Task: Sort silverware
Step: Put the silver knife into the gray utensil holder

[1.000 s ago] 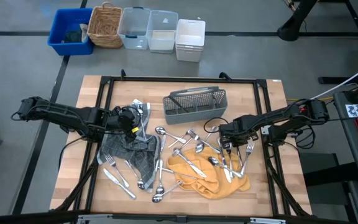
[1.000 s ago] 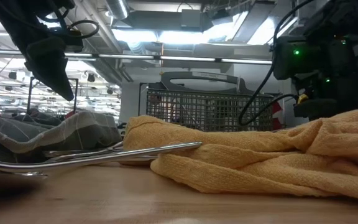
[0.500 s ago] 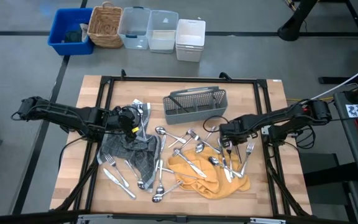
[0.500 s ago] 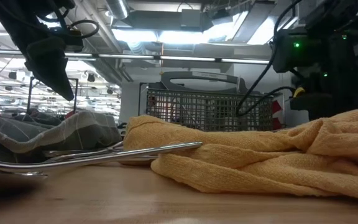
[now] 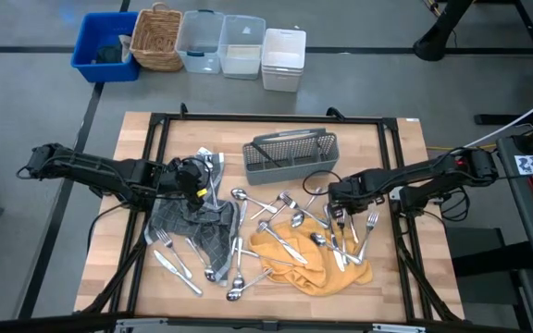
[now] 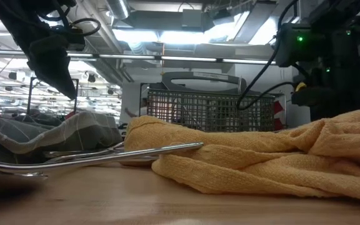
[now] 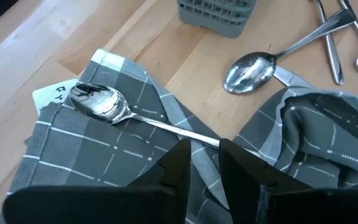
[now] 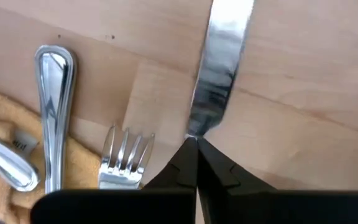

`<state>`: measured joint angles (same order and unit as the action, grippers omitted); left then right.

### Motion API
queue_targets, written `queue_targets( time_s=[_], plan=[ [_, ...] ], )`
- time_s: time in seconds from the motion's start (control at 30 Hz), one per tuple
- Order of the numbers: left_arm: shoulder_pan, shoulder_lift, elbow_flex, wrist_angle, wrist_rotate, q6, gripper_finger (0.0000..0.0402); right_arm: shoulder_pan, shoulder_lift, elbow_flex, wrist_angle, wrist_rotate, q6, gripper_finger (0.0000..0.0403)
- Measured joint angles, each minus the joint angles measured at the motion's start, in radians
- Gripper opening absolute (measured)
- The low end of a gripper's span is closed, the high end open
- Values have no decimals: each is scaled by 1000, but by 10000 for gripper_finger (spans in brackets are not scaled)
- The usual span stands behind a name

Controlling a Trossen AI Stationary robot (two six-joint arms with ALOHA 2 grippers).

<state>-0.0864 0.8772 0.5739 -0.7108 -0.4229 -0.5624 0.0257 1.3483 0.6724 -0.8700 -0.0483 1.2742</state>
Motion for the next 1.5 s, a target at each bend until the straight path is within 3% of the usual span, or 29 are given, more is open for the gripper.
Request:
queue_targets(
  time_s=[0.37, 0.8, 1.17, 1.5],
  plan=[
    [0, 0, 0, -2, 0, -5, 74, 0, 5, 0, 10, 0, 0, 31],
    [0, 0, 0, -3, 0, -6, 74, 0, 5, -62, 104, -13, 9, 111],
    [0, 0, 0, -3, 0, -6, 74, 0, 1, -122, 149, -8, 12, 110],
    [0, 0, 0, -3, 0, -6, 74, 0, -1, -138, 159, -21, 31, 41]
  ],
)
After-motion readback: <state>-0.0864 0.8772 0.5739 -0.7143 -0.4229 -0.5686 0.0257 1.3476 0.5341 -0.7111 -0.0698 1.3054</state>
